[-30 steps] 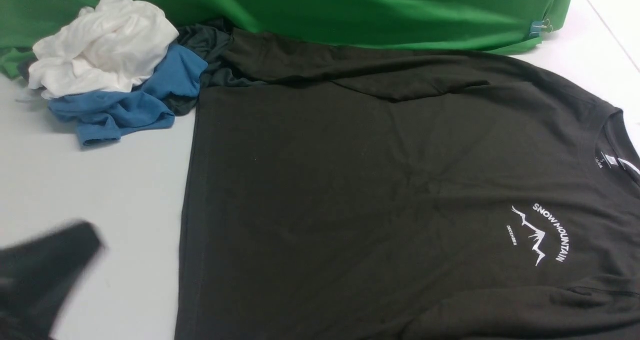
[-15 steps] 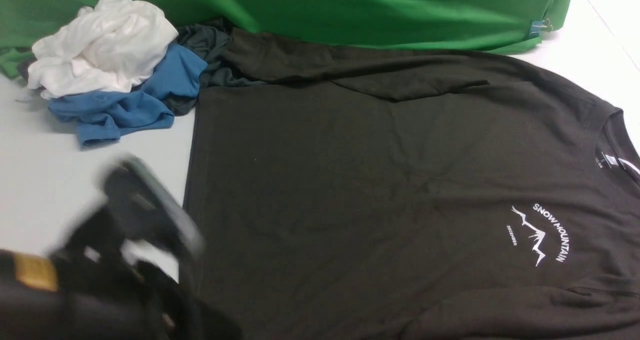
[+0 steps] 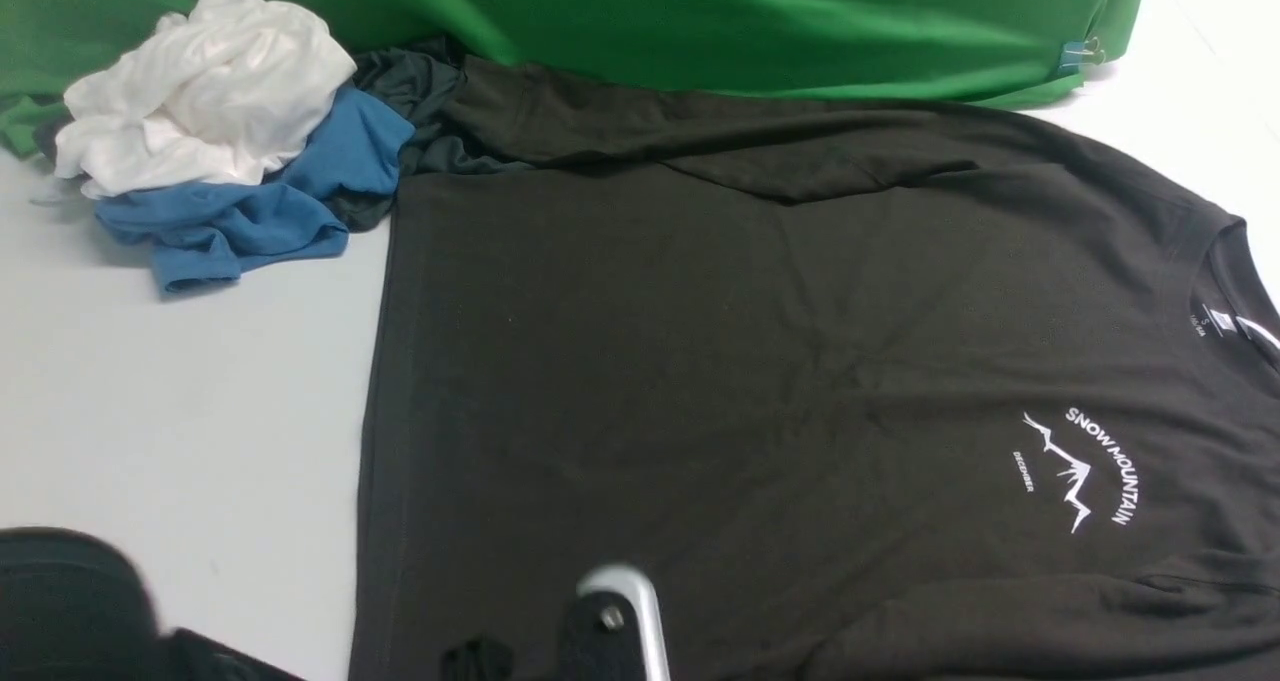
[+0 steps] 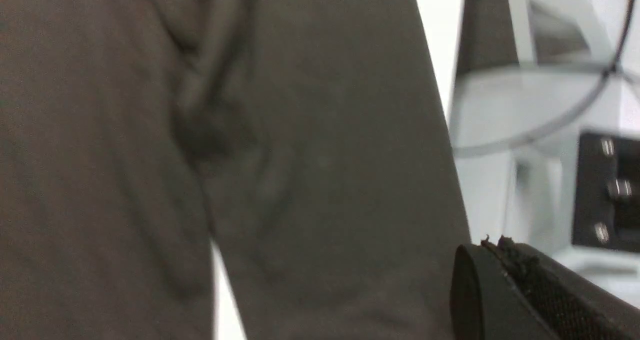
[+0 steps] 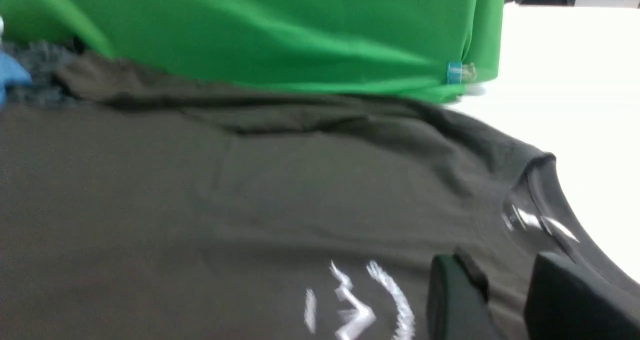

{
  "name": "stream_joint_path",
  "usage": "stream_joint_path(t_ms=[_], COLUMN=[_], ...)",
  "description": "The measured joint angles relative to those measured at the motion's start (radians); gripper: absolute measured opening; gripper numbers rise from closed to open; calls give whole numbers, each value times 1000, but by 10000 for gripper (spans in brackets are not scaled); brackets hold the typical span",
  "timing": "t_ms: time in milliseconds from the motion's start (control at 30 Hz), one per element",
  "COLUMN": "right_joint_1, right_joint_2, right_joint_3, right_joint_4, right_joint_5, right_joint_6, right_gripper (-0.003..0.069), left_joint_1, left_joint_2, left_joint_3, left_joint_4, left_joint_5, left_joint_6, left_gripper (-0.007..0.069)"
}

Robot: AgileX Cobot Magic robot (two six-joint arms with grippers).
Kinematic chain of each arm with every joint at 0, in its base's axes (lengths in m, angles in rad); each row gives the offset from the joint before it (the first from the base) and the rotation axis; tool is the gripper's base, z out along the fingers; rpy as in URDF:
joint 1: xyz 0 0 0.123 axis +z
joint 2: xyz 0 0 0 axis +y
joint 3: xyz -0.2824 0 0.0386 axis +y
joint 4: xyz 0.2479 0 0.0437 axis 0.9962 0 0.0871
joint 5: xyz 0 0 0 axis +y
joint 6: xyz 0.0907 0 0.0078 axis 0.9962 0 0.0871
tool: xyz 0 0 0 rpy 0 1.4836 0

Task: Fold a long-sleeved shirt on a white desktop.
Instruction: 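Grasp the left edge of the dark T-shirt lying flat on the table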

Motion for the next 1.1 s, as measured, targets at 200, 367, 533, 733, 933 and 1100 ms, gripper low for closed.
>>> stream_joint_path(t_ms=[200, 367, 533, 733, 933, 1100], right_joint_1=[0, 29, 212, 393, 452, 458], right_joint_2=[0, 8, 210, 480, 617, 669], right_joint_3=[0, -28, -325, -579, -632, -632], right_joint_4=[36, 38, 39, 35, 34, 33], right_joint_5=[-280, -246, 164, 342, 342, 343], right_joint_6=[309, 488, 300, 114, 75, 54], right_gripper=[242, 228, 160, 155, 155, 155], left_joint_1=[-1, -6, -110, -233, -240, -240], left_joint_2=[58, 64, 114, 214, 278, 347], left_joint_3=[46, 93, 118, 118, 118, 118], left_joint_4=[-18, -43, -1, 52, 174, 234], left_joint_5=[-41, -96, -173, -201, -214, -272], left_joint_6=[3, 59, 80, 56, -51, -99], left_gripper=[21, 21, 24, 155, 405, 532])
